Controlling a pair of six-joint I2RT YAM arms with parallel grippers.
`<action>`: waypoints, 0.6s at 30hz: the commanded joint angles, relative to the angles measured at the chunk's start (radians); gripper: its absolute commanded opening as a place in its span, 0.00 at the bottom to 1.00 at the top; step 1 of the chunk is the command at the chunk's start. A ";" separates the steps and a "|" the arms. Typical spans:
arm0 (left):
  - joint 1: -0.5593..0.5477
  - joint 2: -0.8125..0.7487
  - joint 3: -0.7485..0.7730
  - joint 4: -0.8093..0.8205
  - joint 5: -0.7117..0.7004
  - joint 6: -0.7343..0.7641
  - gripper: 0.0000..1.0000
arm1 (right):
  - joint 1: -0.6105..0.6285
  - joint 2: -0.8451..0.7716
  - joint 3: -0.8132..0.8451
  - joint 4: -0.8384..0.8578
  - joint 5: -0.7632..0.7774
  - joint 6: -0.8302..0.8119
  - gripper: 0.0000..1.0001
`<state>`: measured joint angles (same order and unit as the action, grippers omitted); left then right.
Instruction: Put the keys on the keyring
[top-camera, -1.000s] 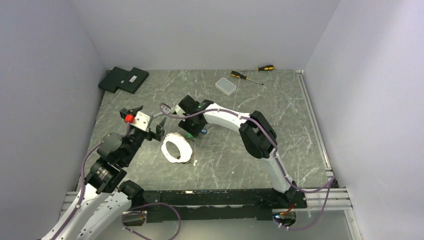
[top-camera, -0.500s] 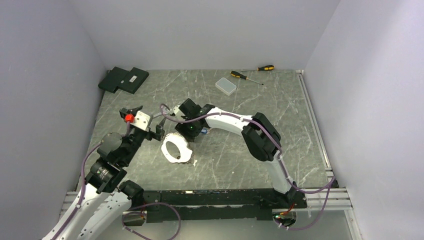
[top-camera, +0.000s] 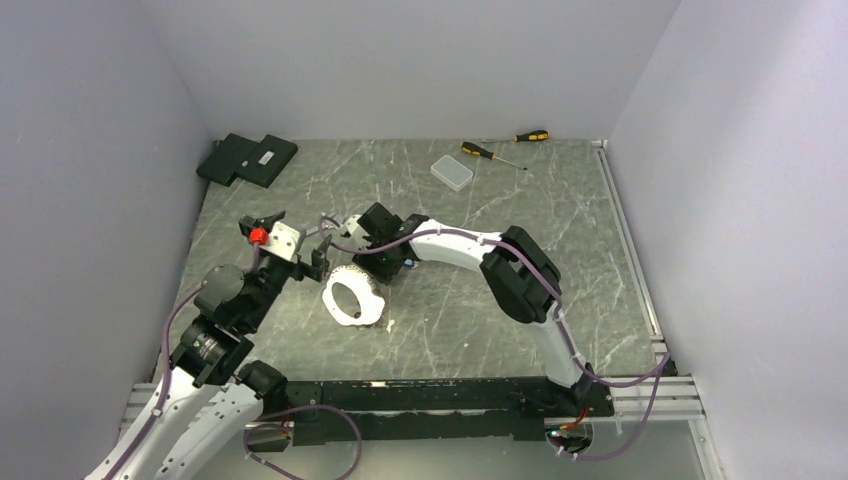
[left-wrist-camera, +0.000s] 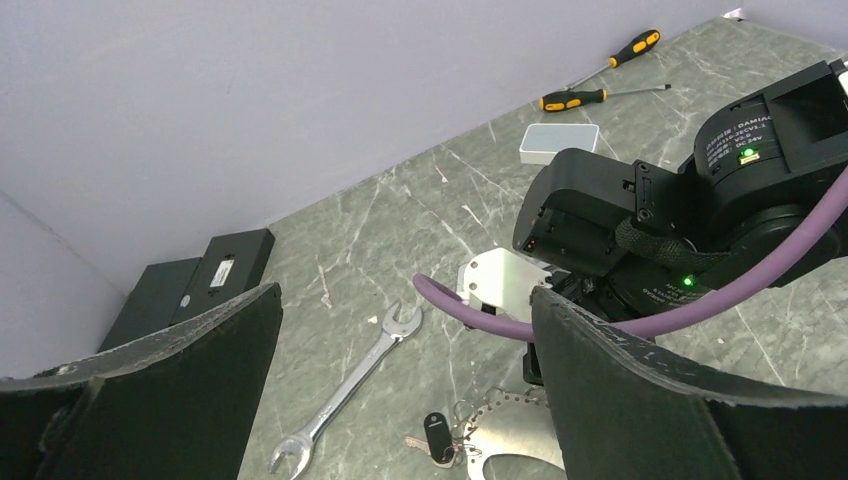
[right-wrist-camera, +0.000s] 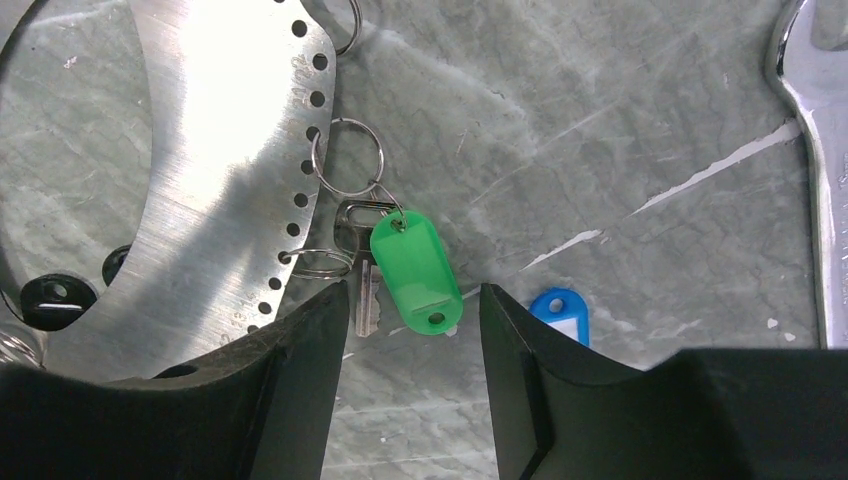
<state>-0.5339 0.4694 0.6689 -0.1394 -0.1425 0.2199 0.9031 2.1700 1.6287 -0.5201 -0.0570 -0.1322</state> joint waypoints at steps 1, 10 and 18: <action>0.006 0.006 0.014 0.035 0.017 -0.005 0.99 | 0.000 -0.007 -0.032 0.024 0.053 -0.040 0.54; 0.009 0.014 0.017 0.035 0.021 -0.011 0.99 | -0.041 0.057 0.052 0.070 0.035 -0.053 0.29; 0.009 0.008 0.016 0.034 0.023 -0.011 0.99 | -0.072 0.114 0.181 0.046 0.095 -0.101 0.38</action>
<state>-0.5304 0.4805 0.6689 -0.1394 -0.1345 0.2188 0.8471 2.2486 1.7374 -0.4625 -0.0334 -0.1890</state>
